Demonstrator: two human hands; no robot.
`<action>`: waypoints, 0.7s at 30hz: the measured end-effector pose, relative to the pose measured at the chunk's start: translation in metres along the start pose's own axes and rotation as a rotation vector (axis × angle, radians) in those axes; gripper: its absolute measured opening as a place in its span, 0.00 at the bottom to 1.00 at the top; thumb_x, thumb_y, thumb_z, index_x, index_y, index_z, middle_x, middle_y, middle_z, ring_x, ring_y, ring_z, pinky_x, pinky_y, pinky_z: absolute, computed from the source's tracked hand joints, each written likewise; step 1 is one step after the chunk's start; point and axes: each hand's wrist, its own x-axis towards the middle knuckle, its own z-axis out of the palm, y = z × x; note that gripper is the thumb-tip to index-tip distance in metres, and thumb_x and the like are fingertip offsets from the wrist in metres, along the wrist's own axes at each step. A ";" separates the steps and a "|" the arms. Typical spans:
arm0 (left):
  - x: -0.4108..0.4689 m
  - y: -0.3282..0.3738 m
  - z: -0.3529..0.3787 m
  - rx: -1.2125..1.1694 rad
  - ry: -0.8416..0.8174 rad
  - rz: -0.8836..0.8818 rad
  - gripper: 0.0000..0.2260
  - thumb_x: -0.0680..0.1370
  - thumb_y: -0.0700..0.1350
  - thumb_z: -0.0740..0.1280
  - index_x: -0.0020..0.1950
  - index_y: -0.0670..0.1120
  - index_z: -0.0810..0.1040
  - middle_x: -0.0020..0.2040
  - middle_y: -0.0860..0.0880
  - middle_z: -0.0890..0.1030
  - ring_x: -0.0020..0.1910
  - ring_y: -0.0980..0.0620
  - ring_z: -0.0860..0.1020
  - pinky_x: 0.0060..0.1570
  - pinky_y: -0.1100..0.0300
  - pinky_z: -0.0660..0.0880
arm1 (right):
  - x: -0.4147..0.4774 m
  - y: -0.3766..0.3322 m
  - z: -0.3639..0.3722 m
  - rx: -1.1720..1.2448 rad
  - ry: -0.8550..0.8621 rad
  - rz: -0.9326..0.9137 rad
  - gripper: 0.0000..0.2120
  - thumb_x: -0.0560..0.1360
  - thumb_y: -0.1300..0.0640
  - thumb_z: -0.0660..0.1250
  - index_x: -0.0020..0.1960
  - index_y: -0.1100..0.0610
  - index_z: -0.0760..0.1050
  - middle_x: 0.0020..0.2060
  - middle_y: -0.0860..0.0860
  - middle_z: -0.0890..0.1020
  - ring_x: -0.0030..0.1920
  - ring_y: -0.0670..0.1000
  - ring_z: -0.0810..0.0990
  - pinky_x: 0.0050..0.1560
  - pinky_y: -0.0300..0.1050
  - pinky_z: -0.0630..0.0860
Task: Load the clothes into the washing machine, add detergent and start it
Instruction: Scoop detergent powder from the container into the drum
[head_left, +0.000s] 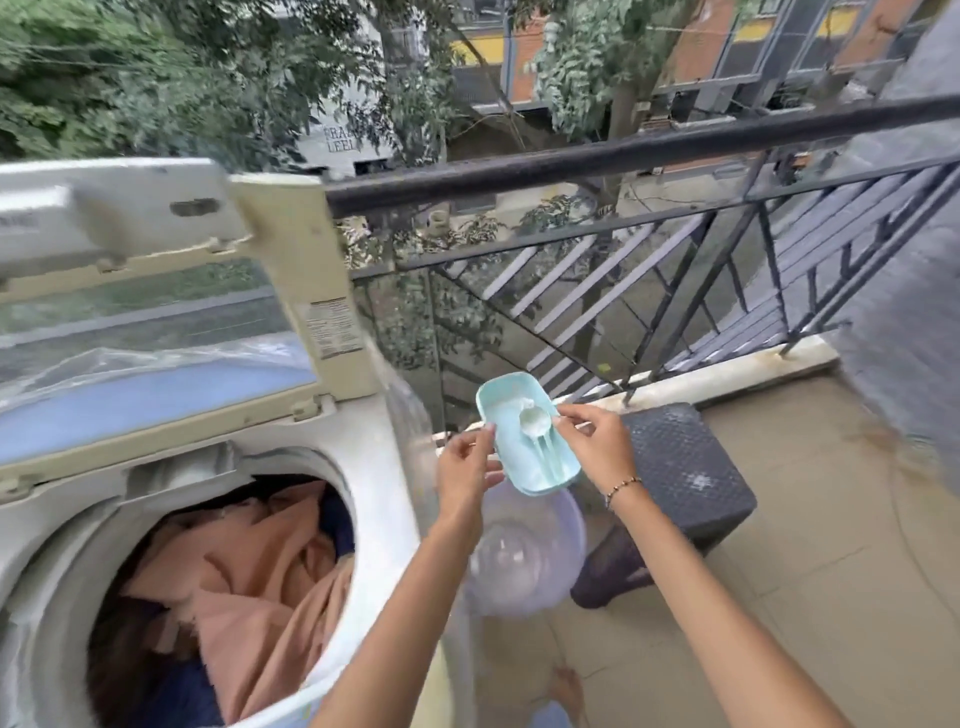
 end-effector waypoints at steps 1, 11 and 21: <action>0.006 -0.008 0.026 0.023 -0.014 -0.012 0.11 0.78 0.47 0.67 0.52 0.39 0.75 0.42 0.44 0.79 0.35 0.50 0.77 0.36 0.61 0.76 | 0.015 0.017 -0.016 0.008 0.001 0.027 0.08 0.72 0.62 0.70 0.50 0.60 0.82 0.45 0.55 0.85 0.44 0.52 0.81 0.49 0.44 0.77; 0.091 -0.136 0.216 0.277 -0.131 -0.206 0.07 0.80 0.42 0.65 0.51 0.38 0.76 0.39 0.44 0.76 0.30 0.54 0.75 0.25 0.64 0.71 | 0.117 0.203 -0.118 -0.059 0.101 0.315 0.08 0.72 0.65 0.70 0.51 0.64 0.82 0.47 0.60 0.85 0.46 0.56 0.82 0.49 0.46 0.77; 0.179 -0.276 0.278 0.450 -0.300 -0.309 0.14 0.79 0.40 0.64 0.65 0.44 0.72 0.59 0.46 0.79 0.53 0.48 0.79 0.42 0.63 0.75 | 0.183 0.356 -0.094 -0.244 0.079 0.475 0.13 0.72 0.62 0.64 0.52 0.55 0.83 0.50 0.55 0.85 0.50 0.57 0.81 0.50 0.45 0.77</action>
